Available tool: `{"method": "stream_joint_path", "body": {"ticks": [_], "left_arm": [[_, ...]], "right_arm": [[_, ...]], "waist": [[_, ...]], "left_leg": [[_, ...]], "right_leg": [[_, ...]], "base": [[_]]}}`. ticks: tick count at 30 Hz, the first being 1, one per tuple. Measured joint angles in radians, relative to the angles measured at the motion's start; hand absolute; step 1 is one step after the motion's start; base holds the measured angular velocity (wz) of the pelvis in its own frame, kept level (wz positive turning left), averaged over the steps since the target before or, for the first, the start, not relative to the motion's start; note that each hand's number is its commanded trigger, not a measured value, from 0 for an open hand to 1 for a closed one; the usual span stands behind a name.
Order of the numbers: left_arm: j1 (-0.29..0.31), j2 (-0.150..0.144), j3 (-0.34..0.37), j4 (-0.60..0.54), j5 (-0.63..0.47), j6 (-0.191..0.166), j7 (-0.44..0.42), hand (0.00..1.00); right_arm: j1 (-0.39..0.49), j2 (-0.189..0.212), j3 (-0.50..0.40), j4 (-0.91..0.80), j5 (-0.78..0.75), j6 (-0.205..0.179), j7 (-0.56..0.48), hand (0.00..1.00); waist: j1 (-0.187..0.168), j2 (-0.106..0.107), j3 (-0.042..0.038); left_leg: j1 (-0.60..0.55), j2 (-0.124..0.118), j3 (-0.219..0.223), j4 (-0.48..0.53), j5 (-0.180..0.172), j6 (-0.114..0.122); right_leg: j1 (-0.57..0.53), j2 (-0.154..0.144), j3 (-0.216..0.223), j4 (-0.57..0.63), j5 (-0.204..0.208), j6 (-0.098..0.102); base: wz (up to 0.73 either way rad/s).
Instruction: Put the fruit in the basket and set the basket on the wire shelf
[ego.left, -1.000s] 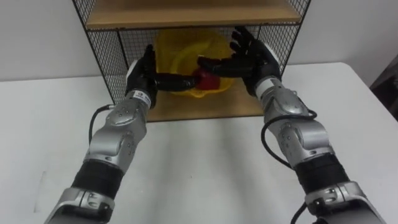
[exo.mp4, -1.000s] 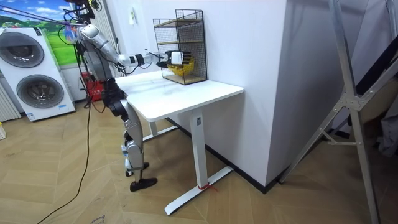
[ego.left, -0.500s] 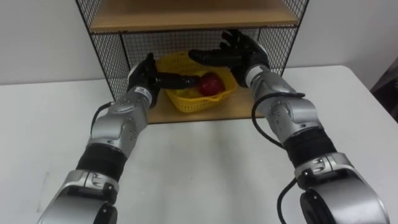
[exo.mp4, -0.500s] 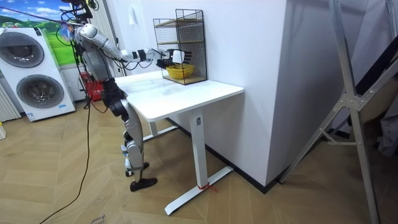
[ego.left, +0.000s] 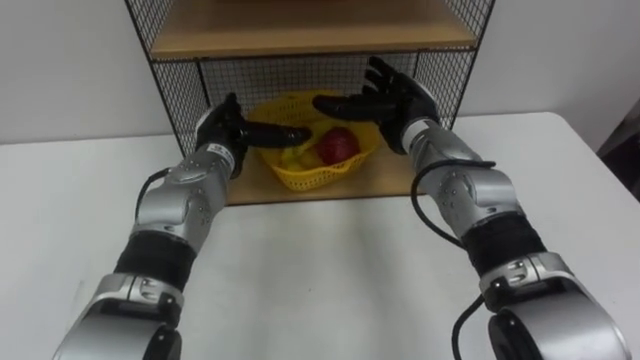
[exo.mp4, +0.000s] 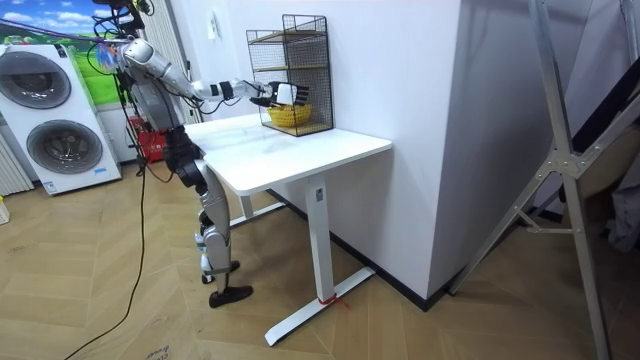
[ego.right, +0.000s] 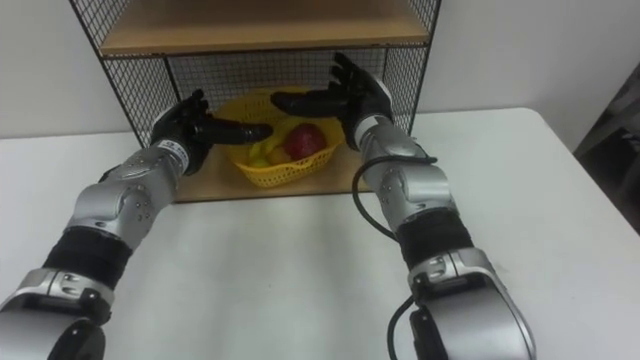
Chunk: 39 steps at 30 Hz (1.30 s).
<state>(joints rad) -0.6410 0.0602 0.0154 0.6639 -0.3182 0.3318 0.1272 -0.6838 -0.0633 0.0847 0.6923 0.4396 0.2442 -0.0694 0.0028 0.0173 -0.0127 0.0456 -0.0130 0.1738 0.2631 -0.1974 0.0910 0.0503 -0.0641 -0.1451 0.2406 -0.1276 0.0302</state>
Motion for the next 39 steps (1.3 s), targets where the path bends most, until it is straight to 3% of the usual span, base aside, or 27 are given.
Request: {"method": "stream_joint_path", "body": {"ticks": [2,6,8,13,18,20,22,30,36,39], "left_arm": [[0.007,0.000,0.001,-0.062,0.019,0.000,0.001,0.00],[0.050,0.000,0.001,-0.159,0.031,-0.003,0.000,0.00],[0.119,0.001,0.001,-0.224,0.039,-0.005,0.000,0.00],[0.221,0.008,0.001,-0.306,0.079,-0.005,0.001,0.00],[0.226,0.009,0.003,-0.364,0.109,-0.008,0.012,0.00],[0.226,0.010,0.003,-0.390,0.107,-0.016,0.015,0.00],[0.237,0.010,0.002,-0.394,0.104,-0.016,0.015,0.00],[0.344,0.006,-0.018,-0.471,0.096,-0.019,0.020,0.00],[0.412,0.004,-0.057,-0.471,0.092,-0.052,0.015,0.00],[0.477,0.006,-0.071,-0.519,0.084,-0.066,0.014,0.00]], "right_arm": [[0.030,-0.002,0.000,-0.055,-0.021,0.000,0.002,0.00],[0.089,-0.003,0.001,-0.156,-0.049,-0.001,0.022,0.00],[0.135,-0.010,0.001,-0.200,-0.055,-0.002,0.030,0.00],[0.203,-0.048,-0.013,-0.246,-0.071,-0.001,0.029,0.00],[0.246,-0.049,-0.038,-0.315,-0.069,-0.002,0.046,0.00],[0.256,-0.049,-0.039,-0.329,-0.061,-0.003,0.051,0.00],[0.278,-0.049,-0.039,-0.339,-0.055,-0.003,0.053,0.00],[0.356,-0.048,-0.038,-0.402,-0.069,-0.003,0.048,0.00],[0.441,-0.047,-0.028,-0.507,-0.123,-0.008,0.049,0.00],[0.493,-0.044,-0.028,-0.571,-0.134,-0.030,0.046,0.00]], "waist": [[0.001,-0.006,-0.0059],[0.001,-0.007,-0.0059],[0.000,-0.007,-0.0058],[0.000,-0.013,-0.0055],[-0.003,-0.034,-0.0046],[-0.008,-0.042,0.0034],[-0.007,-0.044,0.0040],[-0.010,-0.045,0.0048],[0.001,-0.048,0.0067],[0.000,-0.048,0.0071]], "left_leg": [[0.002,0.000,-0.003,-0.006,0.003,-0.002],[0.017,-0.001,-0.003,-0.023,0.012,-0.004],[0.027,-0.001,-0.004,-0.030,0.015,-0.006],[0.013,-0.001,-0.010,-0.029,0.017,-0.010],[0.019,0.001,-0.011,-0.032,0.019,-0.013],[0.017,0.000,-0.011,-0.034,0.023,-0.014],[0.018,0.000,-0.011,-0.043,0.024,-0.014],[0.014,0.000,-0.007,-0.053,0.027,-0.015],[0.020,0.000,0.002,-0.066,0.033,-0.016],[0.017,0.002,0.004,-0.067,0.032,-0.016]], "right_leg": [[0.001,0.000,-0.005,-0.001,0.000,-0.001],[0.009,0.000,-0.004,-0.002,0.002,-0.003],[0.017,0.000,-0.005,-0.004,0.002,-0.004],[0.000,-0.005,-0.014,-0.002,0.001,-0.008],[0.008,-0.002,-0.021,-0.021,-0.004,-0.013],[0.012,-0.001,-0.021,-0.021,0.001,-0.013],[0.012,0.000,-0.021,-0.021,0.001,-0.013],[0.005,0.004,-0.020,-0.036,0.003,-0.014],[0.001,0.006,-0.010,-0.039,0.006,-0.014],[0.000,0.014,0.005,-0.058,0.010,-0.010]], "base": [[0.00],[0.00],[0.00],[0.03],[0.00],[0.00],[0.00],[-0.01],[-0.05],[-0.03]]}}
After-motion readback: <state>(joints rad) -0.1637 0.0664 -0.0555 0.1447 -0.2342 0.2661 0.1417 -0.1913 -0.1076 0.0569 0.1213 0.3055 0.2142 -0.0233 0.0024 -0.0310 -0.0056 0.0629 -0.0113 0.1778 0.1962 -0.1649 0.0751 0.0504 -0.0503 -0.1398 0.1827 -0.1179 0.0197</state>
